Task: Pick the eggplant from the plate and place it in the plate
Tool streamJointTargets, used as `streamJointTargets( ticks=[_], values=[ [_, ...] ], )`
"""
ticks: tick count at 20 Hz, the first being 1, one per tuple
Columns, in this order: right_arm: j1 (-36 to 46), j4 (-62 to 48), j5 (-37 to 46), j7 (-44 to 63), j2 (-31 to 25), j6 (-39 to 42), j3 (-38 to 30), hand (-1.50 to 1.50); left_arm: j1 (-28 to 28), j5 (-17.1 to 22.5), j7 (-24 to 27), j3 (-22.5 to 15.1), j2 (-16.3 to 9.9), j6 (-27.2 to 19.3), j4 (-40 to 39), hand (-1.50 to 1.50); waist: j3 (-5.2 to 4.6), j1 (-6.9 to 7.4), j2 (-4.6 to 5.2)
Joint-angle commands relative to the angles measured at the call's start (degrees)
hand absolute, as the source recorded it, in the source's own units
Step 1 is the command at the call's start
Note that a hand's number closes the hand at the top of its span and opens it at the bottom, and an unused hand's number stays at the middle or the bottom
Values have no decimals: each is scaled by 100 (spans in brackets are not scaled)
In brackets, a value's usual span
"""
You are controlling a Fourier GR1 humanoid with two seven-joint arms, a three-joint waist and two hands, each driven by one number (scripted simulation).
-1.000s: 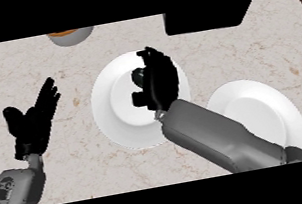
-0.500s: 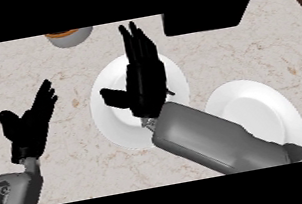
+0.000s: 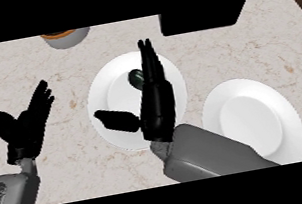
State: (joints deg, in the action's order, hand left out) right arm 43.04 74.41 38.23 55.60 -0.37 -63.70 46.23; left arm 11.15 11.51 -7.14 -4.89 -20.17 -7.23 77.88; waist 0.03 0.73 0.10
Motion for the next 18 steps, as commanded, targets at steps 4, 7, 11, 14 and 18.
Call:
streamJointTargets(
  ticks=[4,7,11,14,18],
  values=[
    [-1005,536,-211,-1069,34,-151,-146,-150,8,-201,-3,184,133,52,-52,0,-2,-64,-9],
    [-1395,830,-323,-1414,-173,149,-297,-150,-147,-209,-196,241,133,148,217,0,-2,-64,-14],
    [-1835,1243,-510,-1760,-399,292,-468,-150,-43,-204,-424,420,90,220,370,0,-2,-73,-14],
    [-2284,1391,-558,-2001,-673,280,-385,-150,-261,-605,59,114,545,-61,101,0,-2,-83,-10],
    [-2377,1608,-408,-1780,-650,965,-810,-150,-68,-432,-90,448,295,360,41,0,-4,-89,-16]
  ],
)
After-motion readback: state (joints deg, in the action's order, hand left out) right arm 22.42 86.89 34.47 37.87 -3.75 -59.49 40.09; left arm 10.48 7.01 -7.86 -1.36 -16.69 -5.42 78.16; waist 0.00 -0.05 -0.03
